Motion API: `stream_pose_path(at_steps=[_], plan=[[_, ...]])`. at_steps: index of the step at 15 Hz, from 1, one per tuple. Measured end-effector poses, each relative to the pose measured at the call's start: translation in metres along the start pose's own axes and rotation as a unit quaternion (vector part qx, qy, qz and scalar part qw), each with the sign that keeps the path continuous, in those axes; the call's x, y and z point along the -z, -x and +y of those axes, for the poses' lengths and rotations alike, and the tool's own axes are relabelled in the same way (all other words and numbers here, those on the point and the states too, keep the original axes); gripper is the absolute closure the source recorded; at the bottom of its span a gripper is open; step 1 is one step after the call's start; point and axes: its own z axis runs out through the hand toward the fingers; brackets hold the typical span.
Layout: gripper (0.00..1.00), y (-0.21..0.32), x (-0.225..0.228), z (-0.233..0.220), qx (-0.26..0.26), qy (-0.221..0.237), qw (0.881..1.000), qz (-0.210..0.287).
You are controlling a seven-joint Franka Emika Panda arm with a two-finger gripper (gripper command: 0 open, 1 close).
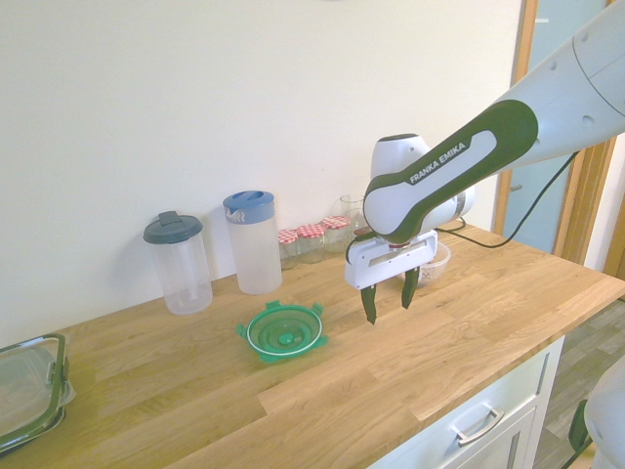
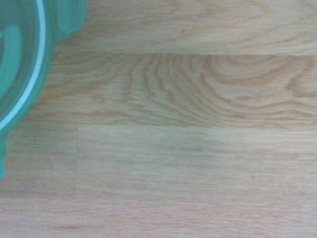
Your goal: Cover the lid of food container
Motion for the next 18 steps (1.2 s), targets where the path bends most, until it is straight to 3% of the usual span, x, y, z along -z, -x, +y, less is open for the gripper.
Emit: stream_pose_path(at_steps=[3,6,12,18], plan=[[0.00,-0.001,0.000,-0.002,-0.004,-0.009,1.000,-0.009],[0.00,-0.020,0.004,-0.013,0.005,-0.079,0.994,-0.071],[0.00,-0.081,-0.020,-0.052,0.046,-0.185,0.958,-0.212],[0.00,-0.104,-0.054,-0.078,0.034,-0.204,0.946,-0.249]])
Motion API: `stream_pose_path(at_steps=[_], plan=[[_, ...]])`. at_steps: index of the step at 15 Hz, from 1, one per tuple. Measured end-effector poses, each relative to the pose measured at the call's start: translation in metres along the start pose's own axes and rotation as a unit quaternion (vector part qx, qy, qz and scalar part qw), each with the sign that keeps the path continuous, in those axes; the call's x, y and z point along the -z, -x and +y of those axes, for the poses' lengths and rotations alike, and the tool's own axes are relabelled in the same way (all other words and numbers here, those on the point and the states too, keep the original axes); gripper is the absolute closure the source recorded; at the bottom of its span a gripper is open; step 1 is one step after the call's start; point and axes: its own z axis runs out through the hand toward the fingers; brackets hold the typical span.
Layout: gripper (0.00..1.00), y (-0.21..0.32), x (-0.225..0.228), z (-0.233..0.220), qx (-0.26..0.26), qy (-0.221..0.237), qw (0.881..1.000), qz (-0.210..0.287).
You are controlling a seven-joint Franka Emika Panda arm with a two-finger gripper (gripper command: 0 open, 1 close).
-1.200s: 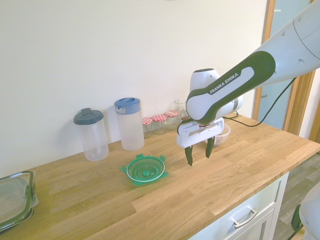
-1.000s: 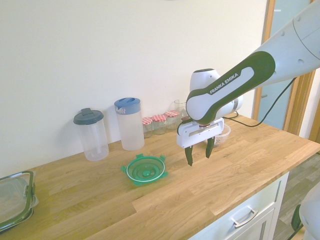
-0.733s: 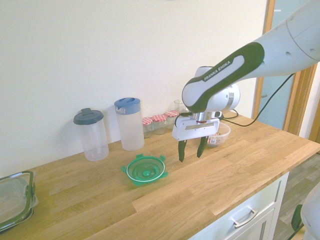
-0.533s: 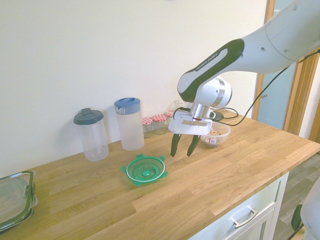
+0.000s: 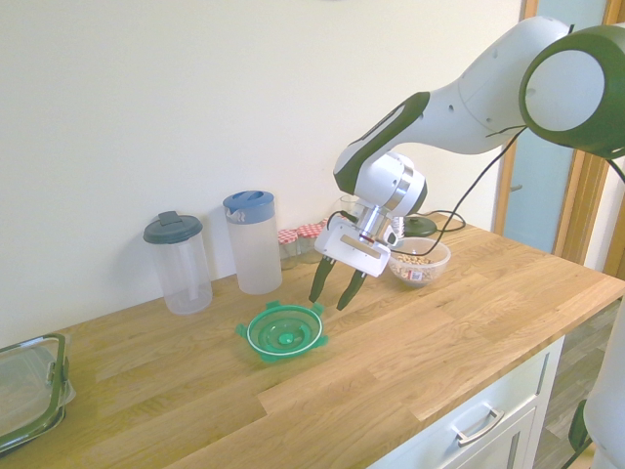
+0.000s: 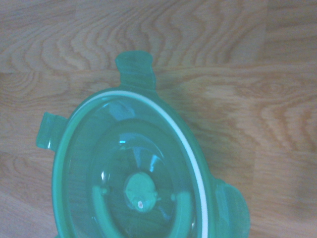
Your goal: Cover the lid of food container
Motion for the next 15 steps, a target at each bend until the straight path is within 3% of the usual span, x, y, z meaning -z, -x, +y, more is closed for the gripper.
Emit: stream_pose_path(at_steps=[14,15], plan=[[0.00,-0.002,-0.053,-0.017,-0.025,-0.080,0.995,-0.051],[1.00,-0.001,-0.055,-0.017,-0.026,-0.085,0.995,-0.053]])
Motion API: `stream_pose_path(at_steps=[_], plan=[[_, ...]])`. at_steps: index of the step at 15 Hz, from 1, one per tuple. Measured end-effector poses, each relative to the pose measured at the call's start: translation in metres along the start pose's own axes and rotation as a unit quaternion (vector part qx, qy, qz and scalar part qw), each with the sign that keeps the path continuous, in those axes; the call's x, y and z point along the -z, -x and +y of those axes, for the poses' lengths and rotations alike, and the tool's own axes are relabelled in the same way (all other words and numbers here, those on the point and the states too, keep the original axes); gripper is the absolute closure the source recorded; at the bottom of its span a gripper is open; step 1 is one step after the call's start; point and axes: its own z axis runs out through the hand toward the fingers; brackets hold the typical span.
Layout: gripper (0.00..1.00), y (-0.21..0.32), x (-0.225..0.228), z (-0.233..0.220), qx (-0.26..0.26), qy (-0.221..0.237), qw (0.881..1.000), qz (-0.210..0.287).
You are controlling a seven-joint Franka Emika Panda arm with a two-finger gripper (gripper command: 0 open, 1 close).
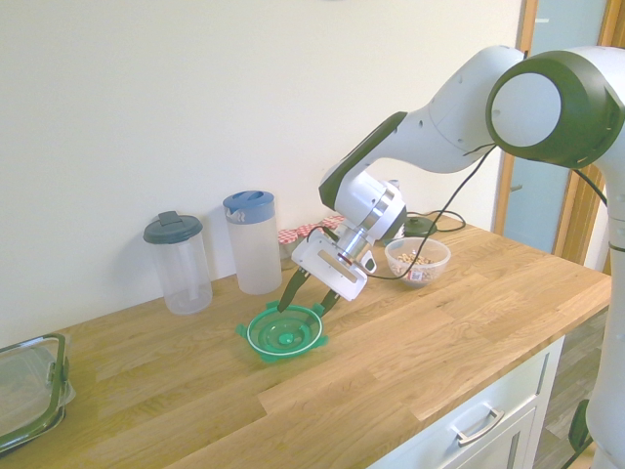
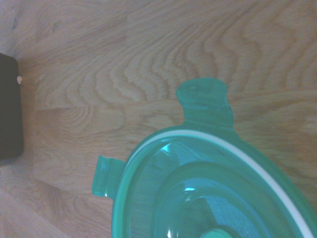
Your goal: Cover the lid of food container
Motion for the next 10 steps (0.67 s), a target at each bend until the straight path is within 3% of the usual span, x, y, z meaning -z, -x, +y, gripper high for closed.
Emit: stream_pose_path(at_steps=[10], plan=[[1.00,0.005,-0.015,0.009,-0.015,-0.015,1.000,-0.013]])
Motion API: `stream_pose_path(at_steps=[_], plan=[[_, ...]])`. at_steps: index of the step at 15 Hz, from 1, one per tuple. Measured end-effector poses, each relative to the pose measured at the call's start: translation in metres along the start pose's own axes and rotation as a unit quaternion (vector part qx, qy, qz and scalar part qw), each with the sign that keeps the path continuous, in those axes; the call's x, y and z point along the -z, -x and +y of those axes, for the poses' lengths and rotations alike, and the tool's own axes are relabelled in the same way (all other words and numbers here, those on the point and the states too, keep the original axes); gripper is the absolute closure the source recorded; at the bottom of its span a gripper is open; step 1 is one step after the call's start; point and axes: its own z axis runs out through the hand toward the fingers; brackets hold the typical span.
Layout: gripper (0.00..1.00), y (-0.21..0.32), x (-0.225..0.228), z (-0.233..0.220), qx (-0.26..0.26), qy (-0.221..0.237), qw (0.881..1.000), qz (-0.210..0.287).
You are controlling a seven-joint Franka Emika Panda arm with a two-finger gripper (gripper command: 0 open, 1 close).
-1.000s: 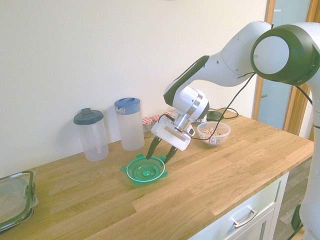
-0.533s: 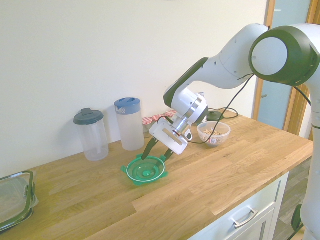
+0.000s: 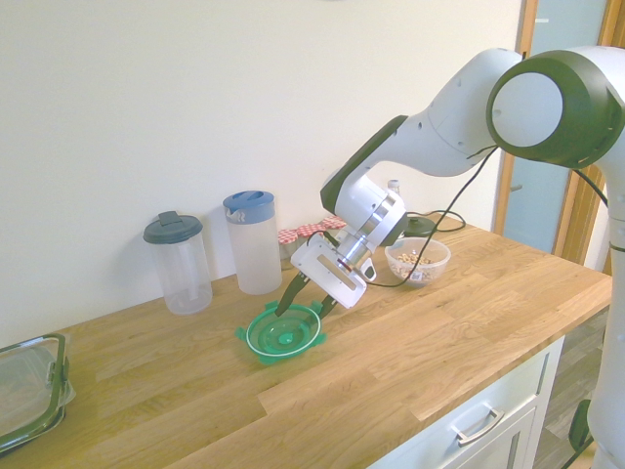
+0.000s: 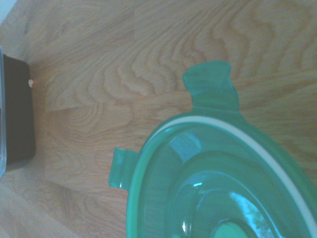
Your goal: Cover the lid of food container
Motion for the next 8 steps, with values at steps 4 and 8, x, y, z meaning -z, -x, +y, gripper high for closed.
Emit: stream_pose_path(at_steps=[4,8], plan=[[1.00,0.000,-0.004,0.007,-0.007,0.002,1.000,-0.001],[1.00,-0.002,-0.005,0.016,-0.013,0.005,1.000,-0.001]])
